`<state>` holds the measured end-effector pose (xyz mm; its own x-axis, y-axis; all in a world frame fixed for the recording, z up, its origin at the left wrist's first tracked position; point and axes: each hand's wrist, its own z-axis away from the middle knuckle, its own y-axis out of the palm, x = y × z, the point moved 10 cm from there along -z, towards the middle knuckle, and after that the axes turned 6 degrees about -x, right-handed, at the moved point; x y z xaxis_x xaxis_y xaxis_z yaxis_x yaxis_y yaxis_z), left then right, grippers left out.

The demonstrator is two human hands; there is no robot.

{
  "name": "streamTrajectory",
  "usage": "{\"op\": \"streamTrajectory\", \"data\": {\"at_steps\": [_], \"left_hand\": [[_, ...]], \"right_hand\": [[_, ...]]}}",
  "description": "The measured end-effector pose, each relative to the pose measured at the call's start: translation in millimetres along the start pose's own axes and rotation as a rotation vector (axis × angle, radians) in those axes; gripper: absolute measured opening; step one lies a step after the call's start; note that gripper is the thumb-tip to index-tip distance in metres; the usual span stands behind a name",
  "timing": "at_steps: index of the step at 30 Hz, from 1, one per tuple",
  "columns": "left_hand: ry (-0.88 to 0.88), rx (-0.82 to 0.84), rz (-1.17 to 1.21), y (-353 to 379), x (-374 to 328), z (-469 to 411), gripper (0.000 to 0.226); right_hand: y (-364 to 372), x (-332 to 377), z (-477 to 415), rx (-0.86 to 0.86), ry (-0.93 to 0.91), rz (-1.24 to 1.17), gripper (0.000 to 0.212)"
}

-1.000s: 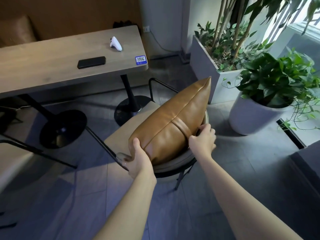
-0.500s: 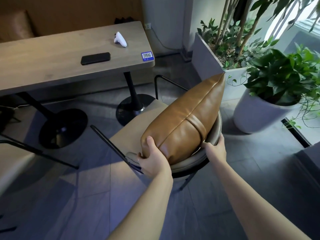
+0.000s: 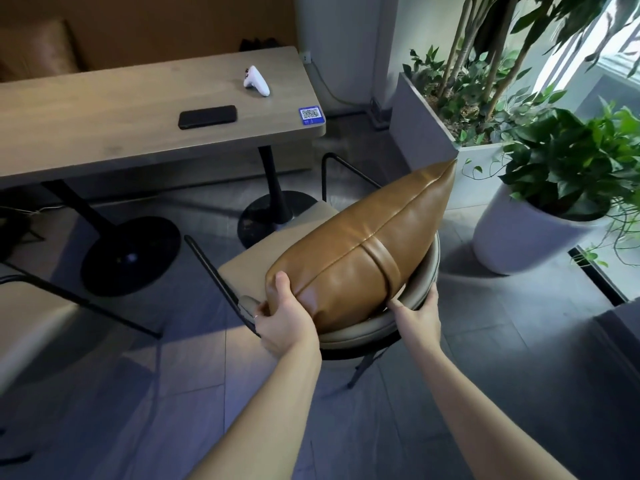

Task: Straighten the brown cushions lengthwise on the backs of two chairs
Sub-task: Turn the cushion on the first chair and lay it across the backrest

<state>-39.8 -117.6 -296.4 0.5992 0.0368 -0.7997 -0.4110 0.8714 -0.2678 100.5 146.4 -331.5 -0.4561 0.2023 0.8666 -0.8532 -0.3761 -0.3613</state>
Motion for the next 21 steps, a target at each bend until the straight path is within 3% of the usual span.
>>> {"op": "streamTrajectory", "data": {"at_steps": [6,21], "left_hand": [[0.047,-0.020,-0.017,-22,-29,-51,0.092],[0.095,0.072,0.001,-34,-114,-173,0.097]], "right_hand": [[40,-6,39,-0.030,-0.054,0.050,0.095],[171,1,105,0.011,0.038,0.112,0.105]]}}
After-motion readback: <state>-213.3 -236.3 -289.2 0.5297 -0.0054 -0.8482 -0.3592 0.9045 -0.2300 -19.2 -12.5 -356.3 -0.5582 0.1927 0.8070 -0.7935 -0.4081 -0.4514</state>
